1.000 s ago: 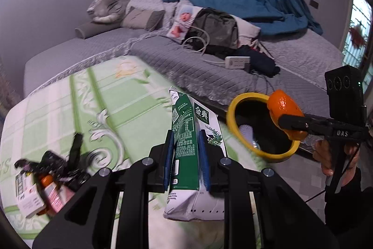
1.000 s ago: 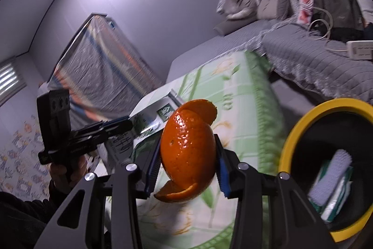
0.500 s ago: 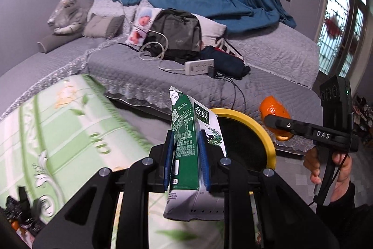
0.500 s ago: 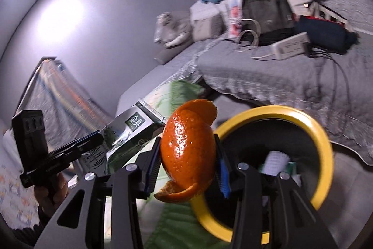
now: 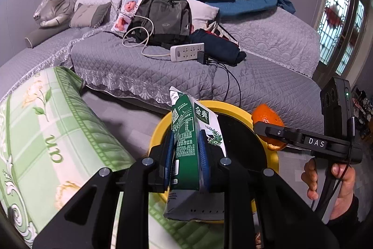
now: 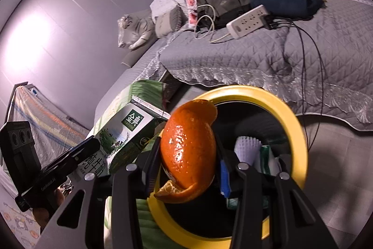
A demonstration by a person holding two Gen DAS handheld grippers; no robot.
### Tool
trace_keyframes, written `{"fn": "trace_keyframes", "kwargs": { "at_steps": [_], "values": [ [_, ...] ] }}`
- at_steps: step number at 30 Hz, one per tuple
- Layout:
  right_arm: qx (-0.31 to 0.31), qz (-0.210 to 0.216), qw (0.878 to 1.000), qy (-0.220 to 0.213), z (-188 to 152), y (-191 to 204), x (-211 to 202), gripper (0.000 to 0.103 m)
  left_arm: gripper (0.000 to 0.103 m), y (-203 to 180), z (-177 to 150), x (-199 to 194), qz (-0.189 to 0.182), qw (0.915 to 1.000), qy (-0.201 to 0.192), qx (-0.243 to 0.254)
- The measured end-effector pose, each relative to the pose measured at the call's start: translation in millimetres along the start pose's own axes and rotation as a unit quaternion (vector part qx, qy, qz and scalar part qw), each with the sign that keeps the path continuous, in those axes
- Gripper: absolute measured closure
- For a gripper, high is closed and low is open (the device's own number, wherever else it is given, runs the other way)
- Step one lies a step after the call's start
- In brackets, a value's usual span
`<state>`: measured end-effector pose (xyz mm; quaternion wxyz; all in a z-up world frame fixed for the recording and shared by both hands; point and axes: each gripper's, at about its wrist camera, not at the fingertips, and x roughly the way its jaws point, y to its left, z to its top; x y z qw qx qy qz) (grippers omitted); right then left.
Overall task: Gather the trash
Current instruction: 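Carry the orange and milk sachet to the yellow-rimmed bin and open both grippers, then return to the mattress and grasp the white medicine box with the right gripper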
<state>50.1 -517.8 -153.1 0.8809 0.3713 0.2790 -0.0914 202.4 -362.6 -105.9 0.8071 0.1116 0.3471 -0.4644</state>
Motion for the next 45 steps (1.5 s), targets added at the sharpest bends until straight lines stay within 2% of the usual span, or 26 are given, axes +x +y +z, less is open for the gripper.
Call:
{"fn": "trace_keyframes", "kwargs": {
  "at_steps": [2, 3, 4, 5, 6, 7, 9, 12, 19, 21, 24, 27, 31, 32, 33, 34, 35, 36, 38, 39, 41, 44, 45],
  "values": [
    [0.009, -0.002, 1.000, -0.002, 0.9, -5.7, -0.3, 0.060, 0.082, -2.9, -0.4, 5.6, 0.000, 1.0000, 0.003, 0.001],
    [0.011, -0.007, 1.000, -0.003, 2.2, -7.9, 0.0, 0.055, 0.079, -4.8, -0.3, 8.0, -0.001, 1.0000, 0.002, 0.000],
    [0.013, -0.014, 1.000, -0.005, 3.1, -10.2, -1.0, 0.050, 0.059, -5.1, -0.3, 9.2, 0.001, 1.0000, 0.001, -0.002],
    [0.016, -0.018, 1.000, -0.009, 4.4, -12.0, -2.9, 0.038, 0.042, -4.9, 0.0, 9.3, 0.005, 1.0000, -0.002, -0.007],
    [0.023, -0.028, 0.999, -0.017, 5.2, -15.2, -6.1, 0.030, 0.016, -2.6, -0.4, 6.7, 0.016, 0.9996, -0.013, -0.019],
    [0.028, -0.038, 0.999, -0.025, 6.0, -18.4, -9.9, 0.029, 0.014, 0.0, -1.3, 3.0, 0.020, 0.9991, -0.026, -0.028],
    [0.035, -0.044, 0.998, -0.033, 6.7, -23.6, -15.6, 0.028, 0.014, 4.1, -2.0, 0.0, 0.022, 0.9988, -0.026, -0.034],
    [0.035, -0.049, 0.997, -0.041, 3.8, -23.2, -24.5, 0.028, 0.011, 11.7, -6.8, -14.7, 0.048, 0.9968, -0.045, -0.046],
    [-0.008, -0.026, 0.999, -0.033, -7.0, 9.0, -32.1, 0.028, 0.009, 38.1, -24.6, -83.7, 0.107, 0.9847, -0.118, -0.070],
    [-0.032, -0.006, 0.999, -0.025, -8.5, 29.6, -31.1, 0.025, 0.008, 48.2, -31.8, -112.1, 0.124, 0.9805, -0.134, -0.073],
    [-0.067, 0.055, 0.996, -0.003, -11.6, 67.4, -26.8, 0.018, 0.008, 64.5, -50.0, -153.7, 0.143, 0.9753, -0.152, -0.072],
    [-0.127, 0.109, 0.985, 0.029, -20.4, 114.2, -17.2, 0.018, 0.008, 89.4, -82.5, -198.1, 0.181, 0.9653, -0.167, -0.087],
    [-0.250, 0.147, 0.955, 0.068, -51.3, 195.8, 3.0, 0.018, 0.008, 125.7, -140.6, -259.5, 0.265, 0.9354, -0.194, -0.132],
    [-0.273, 0.156, 0.946, 0.083, -60.3, 215.4, 9.4, 0.018, 0.008, 134.9, -156.5, -275.0, 0.293, 0.9237, -0.198, -0.147],
    [-0.290, 0.176, 0.935, 0.105, -71.9, 238.0, 18.6, 0.018, 0.008, 145.4, -176.9, -293.3, 0.329, 0.9070, -0.203, -0.167],
    [-0.297, 0.199, 0.925, 0.130, -81.3, 257.3, 27.4, 0.018, 0.008, 151.3, -188.7, -304.1, 0.349, 0.8974, -0.204, -0.178],
    [-0.301, 0.220, 0.914, 0.162, -91.6, 278.1, 38.3, 0.018, 0.008, 160.2, -207.4, -319.9, 0.375, 0.8832, -0.203, -0.195],
    [-0.305, 0.232, 0.905, 0.186, -100.8, 294.9, 46.7, 0.018, 0.008, 167.0, -219.4, -330.4, 0.390, 0.8742, -0.202, -0.207],
    [-0.313, 0.253, 0.884, 0.238, -121.6, 336.9, 68.6, 0.018, 0.008, 179.4, -250.5, -353.2, 0.424, 0.8496, -0.200, -0.241],
    [-0.316, 0.254, 0.877, 0.257, -131.7, 352.2, 75.4, 0.017, 0.008, 185.9, -263.6, -362.9, 0.432, 0.8411, -0.200, -0.256],
    [-0.317, 0.257, 0.860, 0.307, -152.0, 395.6, 99.0, 0.012, 0.008, 194.1, -284.9, -376.8, 0.437, 0.8312, -0.198, -0.281],
    [-0.305, 0.242, 0.846, 0.364, -171.5, 443.7, 129.1, 0.009, 0.008, 199.3, -313.0, -391.3, 0.434, 0.8208, -0.206, -0.309],
    [-0.310, 0.231, 0.838, 0.385, -181.6, 466.8, 141.5, 0.008, 0.008, 199.2, -316.4, -394.2, 0.432, 0.8197, -0.209, -0.313]
  ]
}}
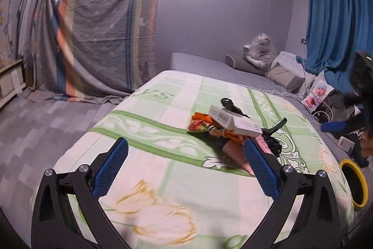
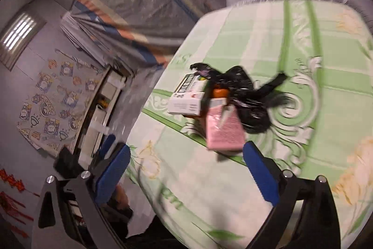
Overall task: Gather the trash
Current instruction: 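Return to the mattress and grasp the white medicine box with the right gripper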
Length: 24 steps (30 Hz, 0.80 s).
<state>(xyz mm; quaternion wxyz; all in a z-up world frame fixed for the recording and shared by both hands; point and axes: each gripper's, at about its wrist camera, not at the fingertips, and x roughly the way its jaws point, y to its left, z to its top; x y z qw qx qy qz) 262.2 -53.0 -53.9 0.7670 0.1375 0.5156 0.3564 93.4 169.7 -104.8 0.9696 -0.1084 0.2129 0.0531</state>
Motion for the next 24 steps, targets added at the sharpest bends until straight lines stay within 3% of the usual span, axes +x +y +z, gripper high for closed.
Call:
{"fn": "trace_keyframes", "kwargs": {
  "at_steps": [4, 8, 14, 22, 23, 24],
  "values": [
    [0.022, -0.029, 0.996, 0.076, 44.3, 19.8, 56.0, 0.008, 0.008, 14.9, -5.5, -5.6, -0.014, 0.9997, -0.006, -0.017],
    [0.058, -0.090, 0.985, 0.134, 78.6, 21.1, 103.2, 0.008, 0.008, 27.1, -12.3, -7.4, -0.030, 0.9991, -0.010, -0.029],
    [0.042, -0.180, 0.968, 0.172, 96.3, 28.1, 141.2, 0.008, 0.008, 42.7, -23.3, -2.3, -0.030, 0.9987, -0.003, -0.041],
    [0.017, -0.241, 0.950, 0.197, 97.9, 21.7, 171.2, 0.009, 0.008, 60.0, -28.7, 6.9, -0.041, 0.9958, 0.013, -0.081],
    [0.011, -0.241, 0.951, 0.196, 96.7, 21.3, 170.9, 0.017, 0.008, 60.5, -29.5, 7.5, -0.041, 0.9958, 0.013, -0.081],
    [0.004, -0.238, 0.951, 0.198, 96.3, 22.5, 172.0, 0.039, 0.008, 60.5, -29.9, 7.4, -0.039, 0.9959, 0.013, -0.080]
  ]
}}
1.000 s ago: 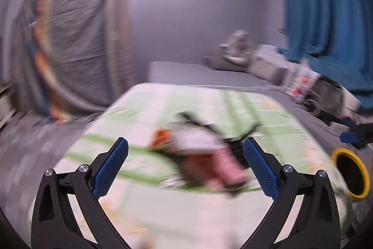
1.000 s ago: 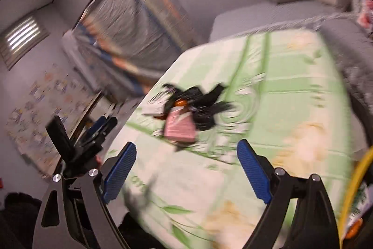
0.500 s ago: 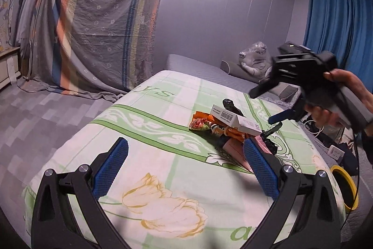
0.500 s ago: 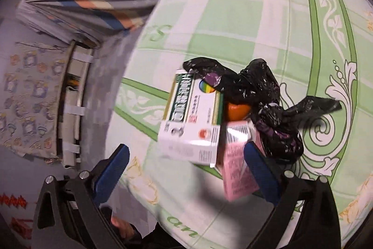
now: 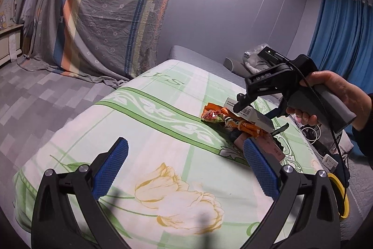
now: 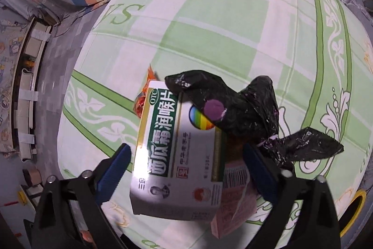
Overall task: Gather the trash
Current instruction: 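Return to the mattress and grasp the white medicine box with the right gripper, then grasp the black plastic bag with the left gripper while the right gripper holds the box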
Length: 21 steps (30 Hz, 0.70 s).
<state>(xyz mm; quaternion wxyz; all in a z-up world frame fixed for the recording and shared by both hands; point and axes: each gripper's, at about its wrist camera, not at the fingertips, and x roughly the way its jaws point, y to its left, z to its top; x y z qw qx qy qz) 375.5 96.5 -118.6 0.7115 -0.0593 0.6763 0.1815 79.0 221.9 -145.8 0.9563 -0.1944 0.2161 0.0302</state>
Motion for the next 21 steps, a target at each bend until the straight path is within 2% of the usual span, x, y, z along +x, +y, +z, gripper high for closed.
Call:
{"fn": "trace_keyframes", "kwargs": {
  "at_steps": [4, 9, 14, 17, 21],
  "values": [
    [-0.034, 0.013, 0.999, -0.008, -8.4, 3.7, -7.2, 0.039, 0.008, -0.8, 0.8, -0.5, 0.002, 1.0000, 0.002, 0.004],
    [-0.049, 0.105, 0.992, -0.047, -32.1, -2.0, -45.2, 0.039, 0.008, -7.8, 0.5, 0.5, 0.003, 0.9998, 0.007, 0.019],
    [-0.045, 0.193, 0.973, -0.121, -77.9, -30.5, -105.6, 0.039, 0.008, -25.1, 1.4, 5.7, -0.008, 0.9987, 0.020, 0.047],
    [-0.020, 0.235, 0.957, -0.169, -115.9, -68.1, -135.7, 0.039, 0.008, -41.6, 0.6, 10.5, -0.027, 0.9969, 0.036, 0.064],
    [0.008, 0.263, 0.941, -0.211, -161.6, -108.8, -147.1, 0.039, 0.008, -72.4, 1.3, 21.4, -0.050, 0.9914, 0.061, 0.104]
  ]
}}
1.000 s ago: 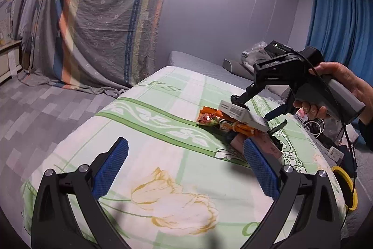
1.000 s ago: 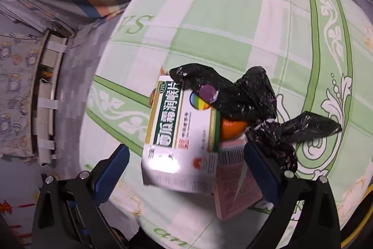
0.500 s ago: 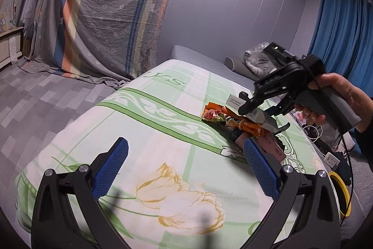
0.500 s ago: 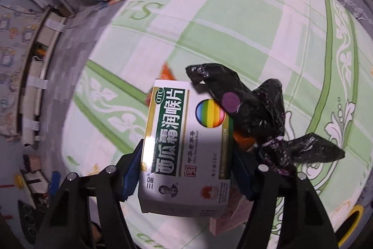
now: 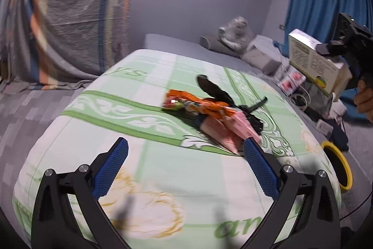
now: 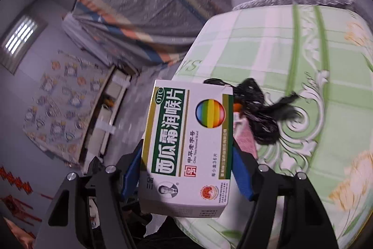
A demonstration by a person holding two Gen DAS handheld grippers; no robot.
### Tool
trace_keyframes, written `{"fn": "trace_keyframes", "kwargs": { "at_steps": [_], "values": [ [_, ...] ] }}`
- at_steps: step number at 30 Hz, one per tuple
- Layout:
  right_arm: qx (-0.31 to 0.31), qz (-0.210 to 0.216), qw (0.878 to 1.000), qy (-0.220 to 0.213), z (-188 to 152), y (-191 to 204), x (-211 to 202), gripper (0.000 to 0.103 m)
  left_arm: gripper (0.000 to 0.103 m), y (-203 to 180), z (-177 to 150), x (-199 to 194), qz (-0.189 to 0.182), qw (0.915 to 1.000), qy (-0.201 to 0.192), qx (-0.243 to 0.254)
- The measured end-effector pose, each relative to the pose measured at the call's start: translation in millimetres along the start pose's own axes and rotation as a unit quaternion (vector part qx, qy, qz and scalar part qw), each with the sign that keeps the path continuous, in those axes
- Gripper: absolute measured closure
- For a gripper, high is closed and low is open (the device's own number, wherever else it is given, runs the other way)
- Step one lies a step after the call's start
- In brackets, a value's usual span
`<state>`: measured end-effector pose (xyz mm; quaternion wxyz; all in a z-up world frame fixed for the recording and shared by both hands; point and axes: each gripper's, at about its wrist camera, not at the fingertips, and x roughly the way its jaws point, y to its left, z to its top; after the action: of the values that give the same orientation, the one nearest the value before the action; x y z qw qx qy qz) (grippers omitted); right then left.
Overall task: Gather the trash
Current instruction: 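Grasp the black plastic bag with the left gripper while the right gripper holds the box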
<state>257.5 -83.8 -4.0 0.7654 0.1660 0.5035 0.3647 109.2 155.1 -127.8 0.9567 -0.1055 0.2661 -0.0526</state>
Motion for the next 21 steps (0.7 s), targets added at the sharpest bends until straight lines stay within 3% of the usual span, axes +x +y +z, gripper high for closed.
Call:
{"fn": "trace_keyframes", "kwargs": {
  "at_steps": [5, 8, 11, 18, 21],
  "values": [
    [0.020, 0.021, 0.998, -0.056, -50.3, -34.0, -50.1, 0.039, 0.008, -45.4, 27.6, 29.6, -0.040, 0.9952, 0.023, 0.086],
    [0.039, 0.034, 0.995, -0.081, -76.5, -55.1, -72.6, 0.038, 0.008, -76.0, 47.1, 63.6, -0.059, 0.9860, 0.050, 0.148],
    [0.050, 0.035, 0.993, -0.101, -97.9, -69.1, -89.4, 0.038, 0.008, -97.3, 60.2, 96.0, -0.067, 0.9807, 0.076, 0.167],
    [0.087, 0.047, 0.986, -0.136, -138.5, -105.6, -109.9, 0.038, 0.008, -141.4, 72.3, 172.0, -0.078, 0.9566, 0.158, 0.232],
    [0.093, 0.050, 0.984, -0.146, -147.0, -116.2, -116.3, 0.038, 0.008, -154.4, 72.0, 195.4, -0.064, 0.9433, 0.193, 0.262]
  ]
}}
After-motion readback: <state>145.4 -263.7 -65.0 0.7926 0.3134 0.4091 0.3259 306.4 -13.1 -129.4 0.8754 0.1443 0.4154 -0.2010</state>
